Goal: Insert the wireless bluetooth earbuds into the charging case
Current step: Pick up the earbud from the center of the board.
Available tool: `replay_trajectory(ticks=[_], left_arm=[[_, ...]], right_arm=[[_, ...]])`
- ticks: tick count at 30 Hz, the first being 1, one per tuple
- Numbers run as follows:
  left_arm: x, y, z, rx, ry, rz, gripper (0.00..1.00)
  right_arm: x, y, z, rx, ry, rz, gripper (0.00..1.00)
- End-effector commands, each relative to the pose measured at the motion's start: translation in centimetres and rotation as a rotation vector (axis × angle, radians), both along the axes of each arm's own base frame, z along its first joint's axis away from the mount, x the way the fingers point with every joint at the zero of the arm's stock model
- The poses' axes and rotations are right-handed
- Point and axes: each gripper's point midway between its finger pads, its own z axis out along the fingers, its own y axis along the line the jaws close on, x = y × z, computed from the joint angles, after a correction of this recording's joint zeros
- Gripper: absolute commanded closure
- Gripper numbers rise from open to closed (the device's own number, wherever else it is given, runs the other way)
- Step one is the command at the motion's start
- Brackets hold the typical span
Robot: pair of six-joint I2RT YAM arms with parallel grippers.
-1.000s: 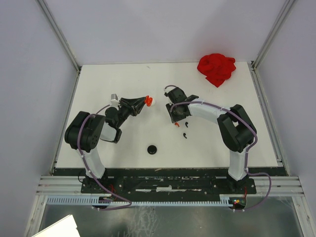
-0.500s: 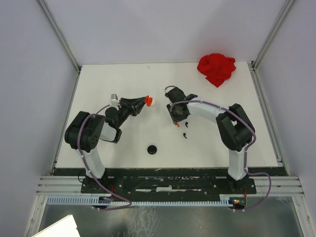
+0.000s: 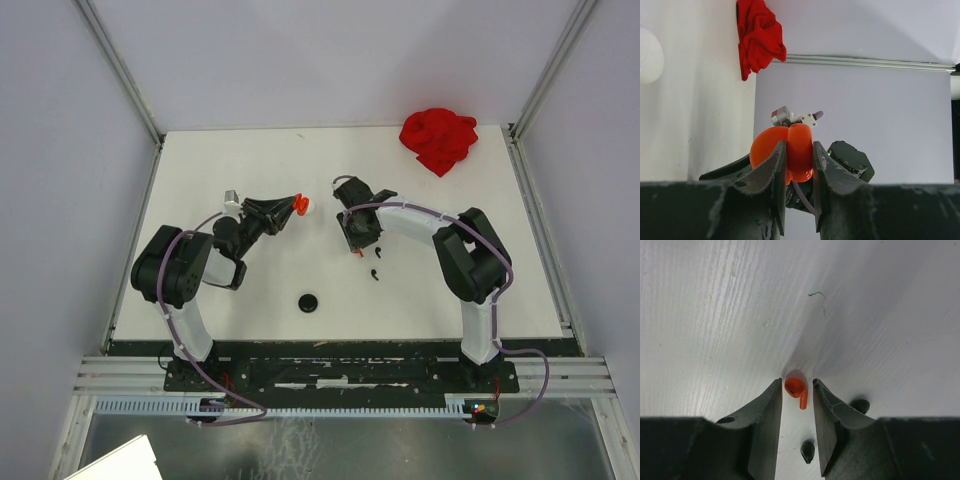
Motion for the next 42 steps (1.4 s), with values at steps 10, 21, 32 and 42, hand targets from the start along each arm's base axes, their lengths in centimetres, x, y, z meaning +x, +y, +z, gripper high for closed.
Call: replay_trajectory(ticks=[10, 21, 32, 42], left_arm=[[0.1, 0.0, 1.9, -0.014, -0.084, -0.009, 0.97], [0.1, 0.0, 1.9, -0.014, -0.085, -0.009, 0.97], [0.1, -0.1, 1.8, -0.016, -0.083, -0.010, 0.97], [0.2, -0.1, 1.6, -0.016, -0.078, -0.010, 0.97]], right_arm=[[0.6, 0.7, 0.5, 0.018, 0.008, -0.015, 0.61], [0.4, 0.7, 0.1, 0.015, 0.025, -0.018, 0.63], [0.4, 0.6, 0.0, 0.006, 0.029, -0.020, 0.76], [2.6, 0.8, 3.5, 0.032, -0.126, 0.008, 0.88]])
